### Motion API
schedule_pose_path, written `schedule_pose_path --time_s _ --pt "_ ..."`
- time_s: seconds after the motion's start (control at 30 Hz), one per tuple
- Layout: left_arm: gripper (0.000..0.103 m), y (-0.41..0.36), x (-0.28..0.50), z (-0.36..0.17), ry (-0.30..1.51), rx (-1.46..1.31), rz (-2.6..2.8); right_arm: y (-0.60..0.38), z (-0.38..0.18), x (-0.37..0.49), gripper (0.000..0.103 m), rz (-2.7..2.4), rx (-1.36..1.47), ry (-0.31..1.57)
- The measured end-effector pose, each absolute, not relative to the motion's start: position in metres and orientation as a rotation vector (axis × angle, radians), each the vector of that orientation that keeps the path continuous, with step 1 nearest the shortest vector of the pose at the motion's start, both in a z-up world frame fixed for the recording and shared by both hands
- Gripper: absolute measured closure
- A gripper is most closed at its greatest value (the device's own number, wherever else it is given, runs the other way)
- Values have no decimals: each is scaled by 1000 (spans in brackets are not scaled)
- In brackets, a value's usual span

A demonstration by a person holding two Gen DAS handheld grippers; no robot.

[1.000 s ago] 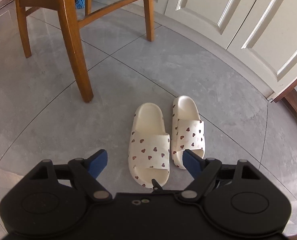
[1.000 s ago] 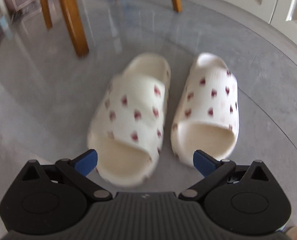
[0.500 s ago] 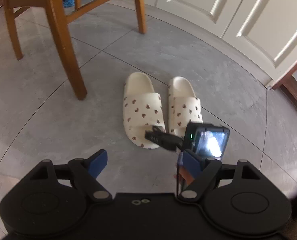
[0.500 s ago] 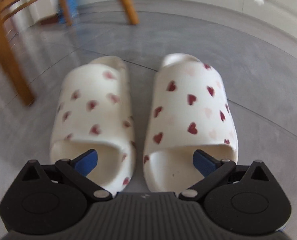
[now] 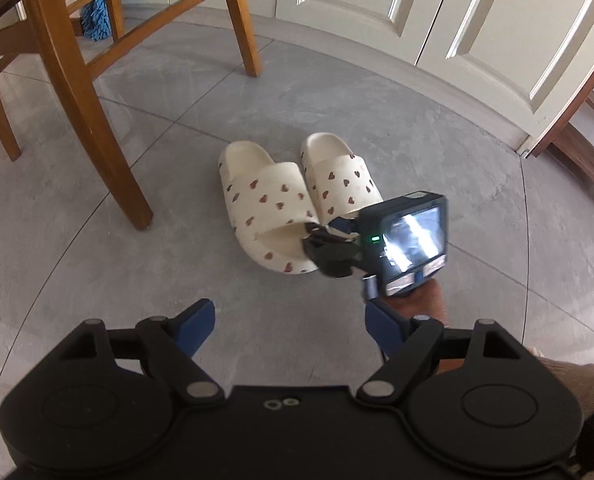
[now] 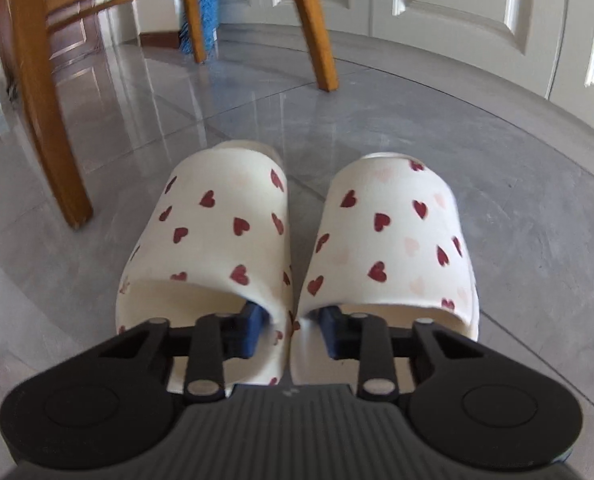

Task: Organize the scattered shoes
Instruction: 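Grasp both white heart-print slides by their heels with the right gripper, then carry the white slides to the lower rack shelf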

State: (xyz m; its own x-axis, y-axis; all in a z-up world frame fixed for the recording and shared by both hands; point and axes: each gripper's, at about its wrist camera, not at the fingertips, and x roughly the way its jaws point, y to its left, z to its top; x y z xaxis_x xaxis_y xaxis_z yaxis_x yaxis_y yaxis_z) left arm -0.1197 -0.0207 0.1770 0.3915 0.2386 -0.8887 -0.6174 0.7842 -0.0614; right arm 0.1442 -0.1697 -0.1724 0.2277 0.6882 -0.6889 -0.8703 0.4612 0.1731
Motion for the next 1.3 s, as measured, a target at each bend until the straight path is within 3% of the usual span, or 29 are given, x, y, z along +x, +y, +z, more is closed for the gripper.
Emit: schedule_pose_path --time_s 0.3,0.7,0.87,1.1,1.3 --pt "21 -36 -95 202 1001 -391 545 -190 -128 197 80 1143 -131 813" --pt "21 -61 -57 226 992 -355 487 -235 -147 250 79 1084 21 913" --pt "21 -73 -27 246 988 -325 444 -270 -125 278 79 1034 126 950" --pt "21 -120 46 297 950 -239 295 -369 -56 335 79 870 297 963" --pt "21 -189 133 354 899 -159 132 -513 46 402 79 649 376 874"
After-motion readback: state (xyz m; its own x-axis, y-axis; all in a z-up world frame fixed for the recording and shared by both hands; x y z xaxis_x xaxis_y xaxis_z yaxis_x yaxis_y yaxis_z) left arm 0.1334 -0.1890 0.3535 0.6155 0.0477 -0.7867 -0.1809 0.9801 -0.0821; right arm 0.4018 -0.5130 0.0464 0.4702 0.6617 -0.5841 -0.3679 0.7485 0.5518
